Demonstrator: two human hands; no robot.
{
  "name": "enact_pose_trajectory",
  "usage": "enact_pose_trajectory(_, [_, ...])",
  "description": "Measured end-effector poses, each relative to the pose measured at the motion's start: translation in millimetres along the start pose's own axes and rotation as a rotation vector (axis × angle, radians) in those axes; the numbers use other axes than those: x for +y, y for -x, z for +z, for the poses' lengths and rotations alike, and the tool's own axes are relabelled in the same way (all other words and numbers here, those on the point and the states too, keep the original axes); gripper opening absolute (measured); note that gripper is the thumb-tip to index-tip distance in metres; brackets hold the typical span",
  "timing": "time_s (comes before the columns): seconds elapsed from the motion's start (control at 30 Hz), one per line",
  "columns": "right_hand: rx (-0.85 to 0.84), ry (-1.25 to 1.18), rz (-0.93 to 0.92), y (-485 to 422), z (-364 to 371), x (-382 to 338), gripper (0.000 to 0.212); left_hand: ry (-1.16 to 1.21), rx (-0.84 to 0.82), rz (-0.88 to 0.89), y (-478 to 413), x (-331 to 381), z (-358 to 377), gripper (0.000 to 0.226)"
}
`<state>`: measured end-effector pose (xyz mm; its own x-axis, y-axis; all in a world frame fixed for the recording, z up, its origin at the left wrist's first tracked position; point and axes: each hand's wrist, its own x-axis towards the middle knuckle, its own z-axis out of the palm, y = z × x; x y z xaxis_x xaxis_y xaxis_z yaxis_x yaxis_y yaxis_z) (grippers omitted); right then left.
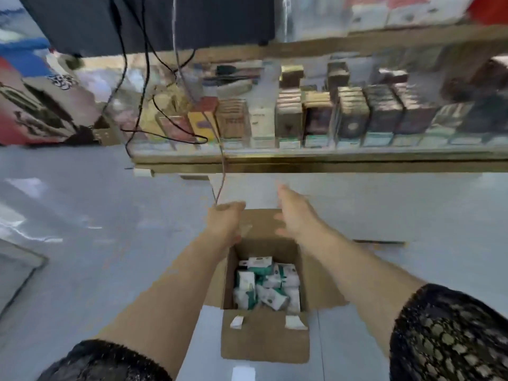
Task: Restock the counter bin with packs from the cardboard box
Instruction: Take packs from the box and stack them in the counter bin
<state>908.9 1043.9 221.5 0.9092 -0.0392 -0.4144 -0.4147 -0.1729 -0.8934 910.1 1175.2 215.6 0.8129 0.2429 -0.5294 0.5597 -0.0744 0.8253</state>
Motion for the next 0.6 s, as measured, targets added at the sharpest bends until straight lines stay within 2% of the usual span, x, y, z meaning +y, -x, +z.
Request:
enact_pose_trajectory(0.1, [0.006,-0.041,0.125,-29,24,78,0.059,-0.029,0.009,-0.061,-42,-68,12,0.011])
enact_pose_trajectory(0.17, [-0.009,-0.08,0.184,-47,38,121,0.062,-0.053,0.029,-0.095,-75,-109,20,0.019])
enact_pose_trajectory(0.37, [0.004,-0.103,0.286,-98,72,232,0.056,-0.241,0.019,-0.176,-157,-210,35,0.02])
enact_pose_trajectory(0.5, [0.006,-0.091,0.375,-119,83,284,0.056,-0.464,-0.111,-0.196,-197,-268,41,0.019])
enact_pose_trajectory(0.6, [0.015,-0.102,0.41,-136,88,307,0.055,-0.809,-0.3,-0.156,-227,-305,51,0.039])
